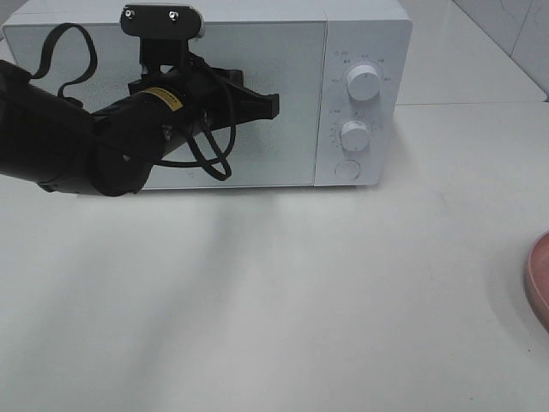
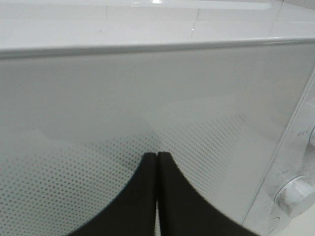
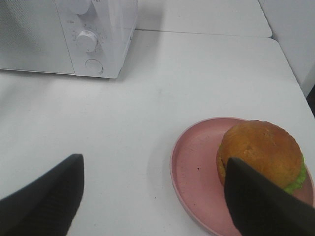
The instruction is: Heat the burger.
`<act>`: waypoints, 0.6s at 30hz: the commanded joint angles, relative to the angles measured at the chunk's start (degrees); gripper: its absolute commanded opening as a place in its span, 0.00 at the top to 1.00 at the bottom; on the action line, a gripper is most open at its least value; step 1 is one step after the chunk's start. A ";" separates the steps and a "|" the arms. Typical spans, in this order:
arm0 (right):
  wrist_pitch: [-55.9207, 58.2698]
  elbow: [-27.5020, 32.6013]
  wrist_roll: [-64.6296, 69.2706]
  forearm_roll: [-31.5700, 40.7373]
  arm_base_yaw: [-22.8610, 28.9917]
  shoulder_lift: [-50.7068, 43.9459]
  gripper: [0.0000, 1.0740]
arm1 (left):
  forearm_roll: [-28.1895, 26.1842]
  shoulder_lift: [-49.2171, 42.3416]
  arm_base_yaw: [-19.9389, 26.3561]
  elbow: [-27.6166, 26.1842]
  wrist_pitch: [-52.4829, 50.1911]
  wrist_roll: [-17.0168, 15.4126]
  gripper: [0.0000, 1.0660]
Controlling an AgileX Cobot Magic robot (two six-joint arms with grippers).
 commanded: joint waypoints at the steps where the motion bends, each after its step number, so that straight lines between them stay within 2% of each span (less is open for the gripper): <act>1: -0.74 0.11 -0.52 0.29 -0.29 -1.38 0.31 | -3.38 -1.66 0.17 -0.63 1.20 0.06 1.00; 10: -0.74 0.11 -0.52 0.29 -0.29 -1.38 0.31 | -3.21 -7.16 -3.38 4.76 6.53 0.06 1.00; 11: -0.74 0.11 -0.52 0.29 -0.29 -1.38 0.31 | -3.21 -8.71 -3.61 5.96 9.28 0.06 0.95; 12: -0.74 0.11 -0.52 0.29 -0.29 -1.38 0.31 | -3.21 -8.71 -3.61 5.96 9.28 0.06 0.95; 13: -0.74 0.11 -0.52 0.29 -0.29 -1.38 0.31 | -3.21 -10.20 -3.61 6.93 13.69 0.06 0.83; 14: -0.74 0.11 -0.52 0.29 -0.29 -1.38 0.31 | -3.21 -10.20 -3.61 6.93 13.69 0.06 0.83; 15: -0.74 0.11 -0.52 0.29 -0.29 -1.38 0.31 | -3.21 -11.69 -3.55 7.56 18.74 0.06 0.64; 16: -0.74 0.11 -0.52 0.29 -0.29 -1.38 0.31 | -3.21 -12.43 -3.55 7.73 21.89 0.06 0.49; 17: -0.74 0.11 -0.52 0.29 -0.29 -1.38 0.31 | -3.21 -12.43 -3.55 7.73 21.89 0.06 0.49; 18: -0.74 0.11 -0.52 0.29 -0.29 -1.38 0.31 | -3.21 -13.75 -3.55 7.91 27.79 0.06 0.21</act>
